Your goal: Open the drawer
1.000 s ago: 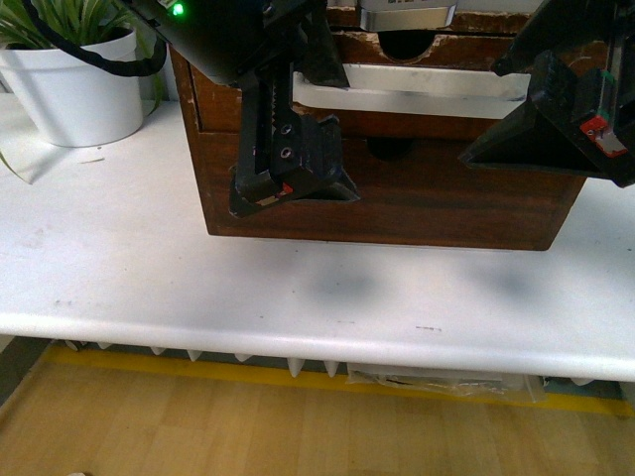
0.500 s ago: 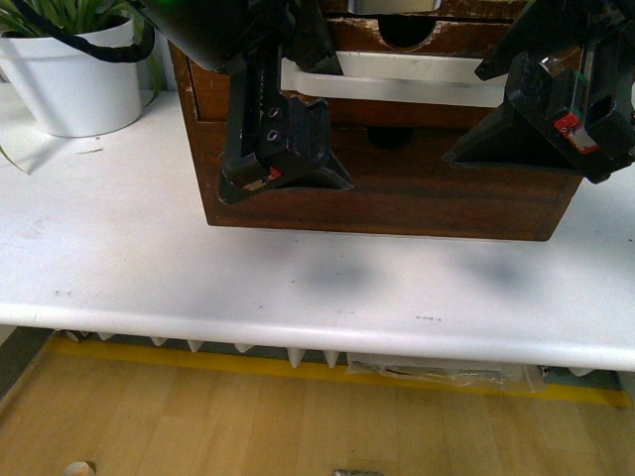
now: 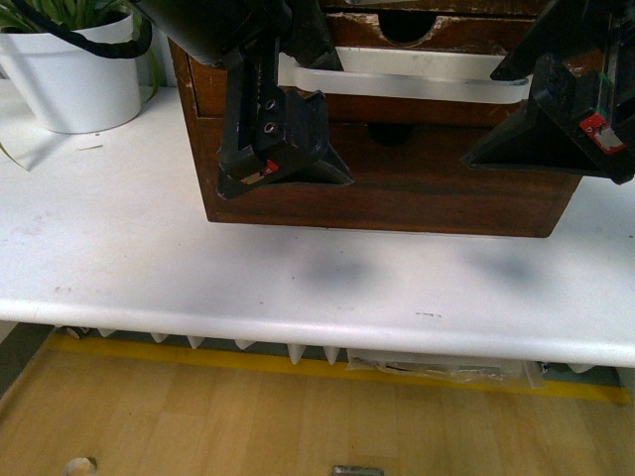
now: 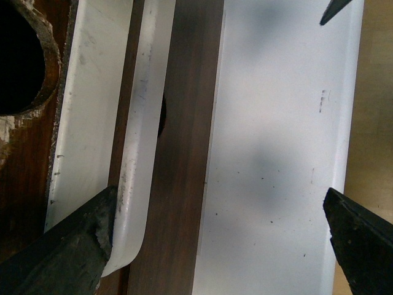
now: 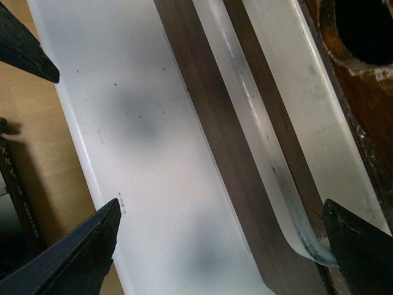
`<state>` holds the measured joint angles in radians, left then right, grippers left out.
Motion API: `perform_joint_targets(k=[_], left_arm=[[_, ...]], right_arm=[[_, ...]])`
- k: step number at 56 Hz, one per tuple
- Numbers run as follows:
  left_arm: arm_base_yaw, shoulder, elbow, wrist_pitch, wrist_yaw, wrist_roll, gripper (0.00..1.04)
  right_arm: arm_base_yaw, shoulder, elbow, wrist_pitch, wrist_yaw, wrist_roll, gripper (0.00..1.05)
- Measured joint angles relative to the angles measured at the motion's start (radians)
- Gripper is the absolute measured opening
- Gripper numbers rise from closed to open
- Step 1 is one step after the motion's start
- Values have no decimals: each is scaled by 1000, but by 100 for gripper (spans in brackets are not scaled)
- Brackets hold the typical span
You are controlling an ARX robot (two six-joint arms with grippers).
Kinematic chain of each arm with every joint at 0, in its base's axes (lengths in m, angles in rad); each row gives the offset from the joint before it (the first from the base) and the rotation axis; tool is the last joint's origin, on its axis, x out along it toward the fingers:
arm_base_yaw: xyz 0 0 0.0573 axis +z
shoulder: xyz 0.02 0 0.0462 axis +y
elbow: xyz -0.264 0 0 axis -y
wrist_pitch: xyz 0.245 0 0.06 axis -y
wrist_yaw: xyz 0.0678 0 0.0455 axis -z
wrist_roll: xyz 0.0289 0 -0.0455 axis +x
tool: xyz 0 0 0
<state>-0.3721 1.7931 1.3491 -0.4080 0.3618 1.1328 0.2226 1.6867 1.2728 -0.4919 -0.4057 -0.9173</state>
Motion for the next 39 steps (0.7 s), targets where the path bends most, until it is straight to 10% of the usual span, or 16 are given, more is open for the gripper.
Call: perform_joint_targets(k=[39], left_arm=[[4, -43, -28, -119, 8, 127, 99]], right_arm=[[41, 16, 9, -103, -39, -89, 96]])
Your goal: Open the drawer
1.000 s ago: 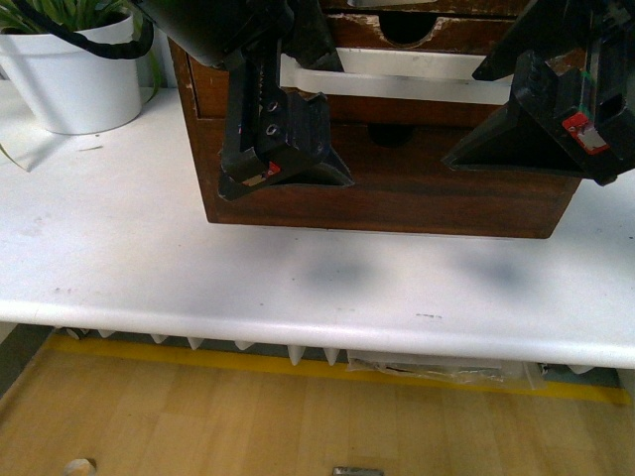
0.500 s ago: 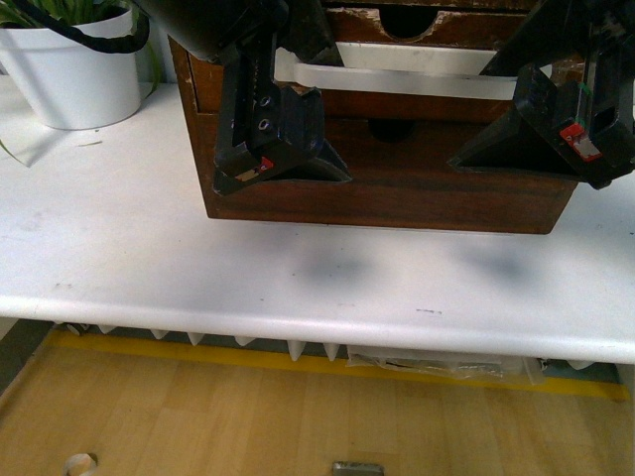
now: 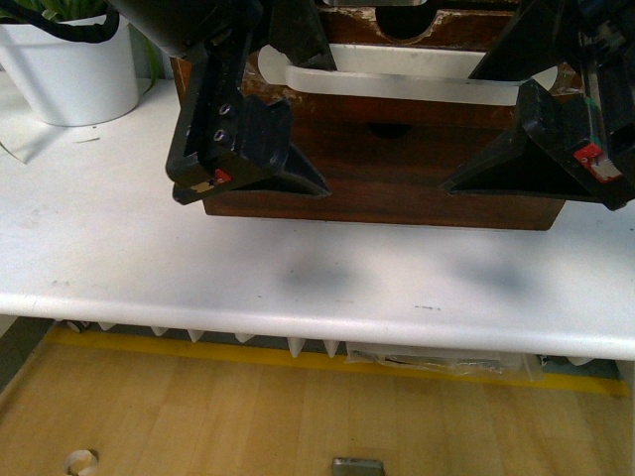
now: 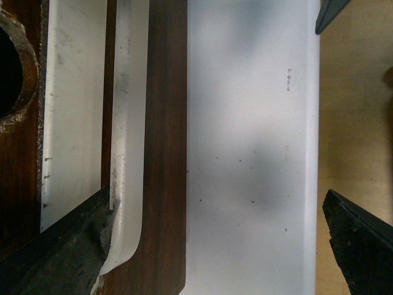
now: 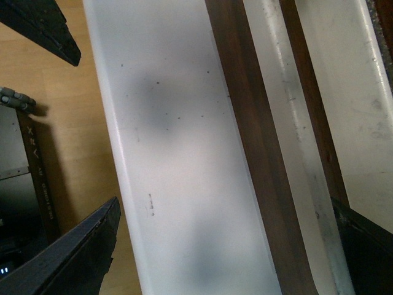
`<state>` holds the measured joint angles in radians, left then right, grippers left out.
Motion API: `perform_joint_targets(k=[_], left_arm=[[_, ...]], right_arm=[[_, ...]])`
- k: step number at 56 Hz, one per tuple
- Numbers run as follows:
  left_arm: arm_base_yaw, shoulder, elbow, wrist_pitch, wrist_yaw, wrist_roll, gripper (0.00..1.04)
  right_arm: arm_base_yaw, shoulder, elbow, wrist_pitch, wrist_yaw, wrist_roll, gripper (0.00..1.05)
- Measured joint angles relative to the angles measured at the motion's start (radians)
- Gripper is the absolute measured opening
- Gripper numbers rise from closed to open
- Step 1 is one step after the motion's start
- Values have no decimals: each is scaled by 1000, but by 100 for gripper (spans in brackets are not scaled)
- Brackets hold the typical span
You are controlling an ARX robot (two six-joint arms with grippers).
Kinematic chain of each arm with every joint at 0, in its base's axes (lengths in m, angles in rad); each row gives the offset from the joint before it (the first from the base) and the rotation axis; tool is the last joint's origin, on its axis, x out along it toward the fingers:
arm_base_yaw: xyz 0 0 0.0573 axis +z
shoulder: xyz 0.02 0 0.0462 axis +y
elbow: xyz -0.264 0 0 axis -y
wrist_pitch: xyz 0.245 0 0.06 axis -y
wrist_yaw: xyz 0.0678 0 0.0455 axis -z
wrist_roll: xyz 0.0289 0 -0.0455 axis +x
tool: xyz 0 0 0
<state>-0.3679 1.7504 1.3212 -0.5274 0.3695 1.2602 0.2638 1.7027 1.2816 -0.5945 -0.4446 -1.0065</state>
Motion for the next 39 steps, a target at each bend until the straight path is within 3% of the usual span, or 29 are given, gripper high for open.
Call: perform_joint_targets(k=[15, 25, 39], left_arm=[[0, -75, -49, -151, -2, 107, 99], [2, -121, -97, -159, 13, 127, 99], [5, -231, -231, 26, 86, 40, 99]], right_arm=[[27, -60, -61, -60, -22, -38, 96], [44, -97, -98, -63, -21, -28, 96], [14, -194, -172, 50, -90, 60, 96]])
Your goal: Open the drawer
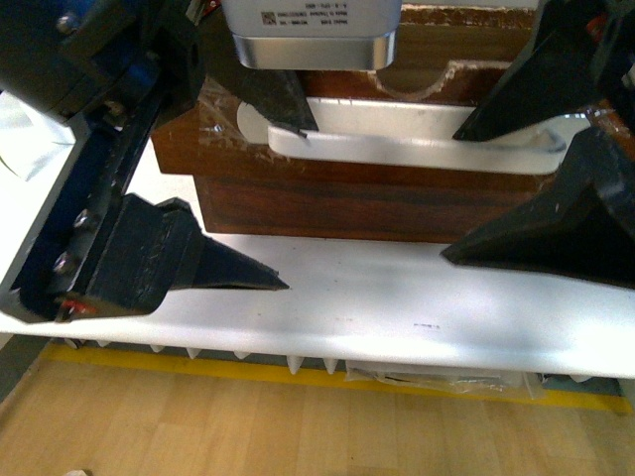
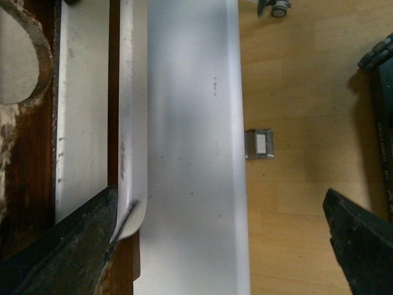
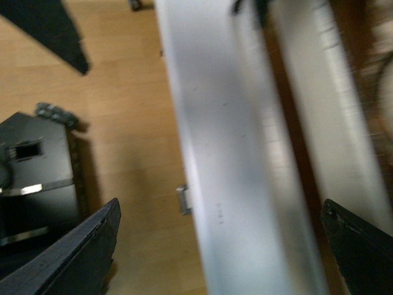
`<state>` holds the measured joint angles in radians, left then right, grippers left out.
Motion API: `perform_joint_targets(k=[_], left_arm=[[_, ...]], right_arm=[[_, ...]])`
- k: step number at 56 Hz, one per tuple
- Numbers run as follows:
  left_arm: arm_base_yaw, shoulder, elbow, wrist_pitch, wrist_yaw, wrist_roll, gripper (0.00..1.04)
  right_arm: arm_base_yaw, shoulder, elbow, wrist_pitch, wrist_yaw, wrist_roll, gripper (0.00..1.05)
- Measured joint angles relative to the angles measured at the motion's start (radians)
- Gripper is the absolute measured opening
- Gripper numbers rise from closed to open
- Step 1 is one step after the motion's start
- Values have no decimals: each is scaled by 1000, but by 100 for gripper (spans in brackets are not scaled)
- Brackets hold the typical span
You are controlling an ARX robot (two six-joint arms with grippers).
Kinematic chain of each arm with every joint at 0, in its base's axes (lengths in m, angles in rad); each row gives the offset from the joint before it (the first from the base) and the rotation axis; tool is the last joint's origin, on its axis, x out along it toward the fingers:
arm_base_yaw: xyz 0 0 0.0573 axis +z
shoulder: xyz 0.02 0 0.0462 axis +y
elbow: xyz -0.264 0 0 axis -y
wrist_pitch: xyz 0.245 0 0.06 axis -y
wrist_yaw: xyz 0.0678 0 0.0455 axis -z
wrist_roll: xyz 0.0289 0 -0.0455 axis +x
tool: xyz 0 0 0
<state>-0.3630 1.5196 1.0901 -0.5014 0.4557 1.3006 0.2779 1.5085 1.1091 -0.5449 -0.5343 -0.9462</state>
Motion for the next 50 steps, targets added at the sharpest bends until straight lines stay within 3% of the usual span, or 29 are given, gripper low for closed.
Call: perform_joint_targets(k=[10, 18, 25, 36, 50], left_arm=[[35, -159, -112, 81, 116, -143, 99], [79, -312, -225, 252, 167, -295, 99], [146, -441, -366, 476, 105, -484, 99], [298, -605, -590, 781, -114, -769, 99], [472, -860, -790, 755, -245, -1045, 99]], right_arm=[[-70, -162, -86, 58, -30, 39, 96], [-124, -304, -197, 147, -65, 111, 96], [-179, -445, -327, 290, -40, 219, 96], [-276, -684, -563, 530, 48, 452, 96], [-413, -999, -762, 594, 108, 734, 96]])
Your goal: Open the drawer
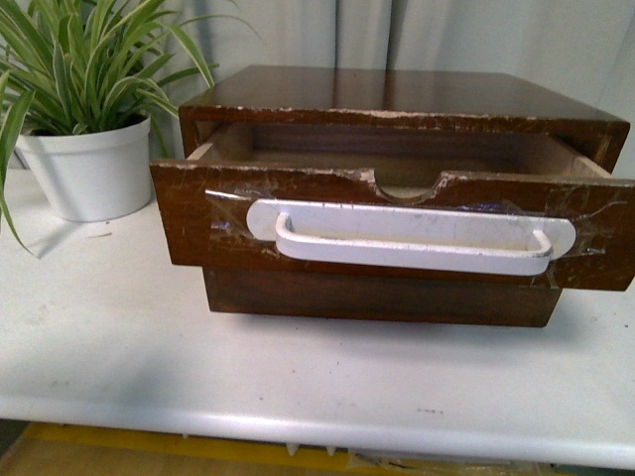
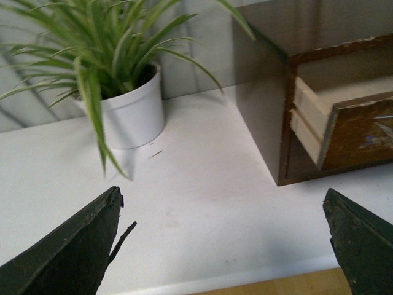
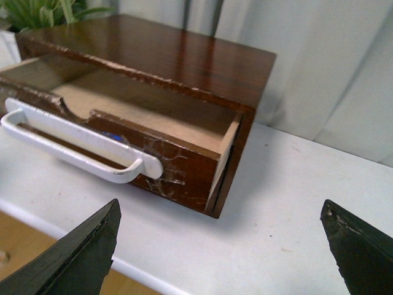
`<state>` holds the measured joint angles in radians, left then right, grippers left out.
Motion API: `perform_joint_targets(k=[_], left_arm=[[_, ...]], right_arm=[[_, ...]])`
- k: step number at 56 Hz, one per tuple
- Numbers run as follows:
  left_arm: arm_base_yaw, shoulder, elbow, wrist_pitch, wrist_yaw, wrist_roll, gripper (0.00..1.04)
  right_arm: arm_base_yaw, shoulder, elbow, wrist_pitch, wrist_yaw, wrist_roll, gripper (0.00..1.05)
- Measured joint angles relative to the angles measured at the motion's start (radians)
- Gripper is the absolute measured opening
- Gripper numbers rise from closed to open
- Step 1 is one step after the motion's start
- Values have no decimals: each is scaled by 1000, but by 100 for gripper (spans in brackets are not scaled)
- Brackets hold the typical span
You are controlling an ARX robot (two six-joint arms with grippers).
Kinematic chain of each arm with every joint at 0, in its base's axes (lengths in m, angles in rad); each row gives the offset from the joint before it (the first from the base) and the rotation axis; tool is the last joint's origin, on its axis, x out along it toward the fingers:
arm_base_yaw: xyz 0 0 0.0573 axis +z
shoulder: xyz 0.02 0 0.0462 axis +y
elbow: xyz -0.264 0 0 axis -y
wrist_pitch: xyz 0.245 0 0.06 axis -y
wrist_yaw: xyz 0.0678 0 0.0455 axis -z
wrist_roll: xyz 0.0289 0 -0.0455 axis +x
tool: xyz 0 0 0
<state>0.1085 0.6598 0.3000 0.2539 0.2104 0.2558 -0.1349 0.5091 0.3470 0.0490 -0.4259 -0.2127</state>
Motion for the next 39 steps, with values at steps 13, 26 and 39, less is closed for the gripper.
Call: perform_joint_targets(k=[13, 26, 39], left_arm=[[75, -213, -134, -100, -52, -153, 99], [77, -233, -173, -4, -34, -212, 88], [-61, -343, -239, -2, -195, -243, 35]], right_arm=[[-13, -137, -74, -29, 132, 197, 96], [80, -168, -118, 55, 345, 220, 83], [131, -250, -219, 73, 424, 216, 31]])
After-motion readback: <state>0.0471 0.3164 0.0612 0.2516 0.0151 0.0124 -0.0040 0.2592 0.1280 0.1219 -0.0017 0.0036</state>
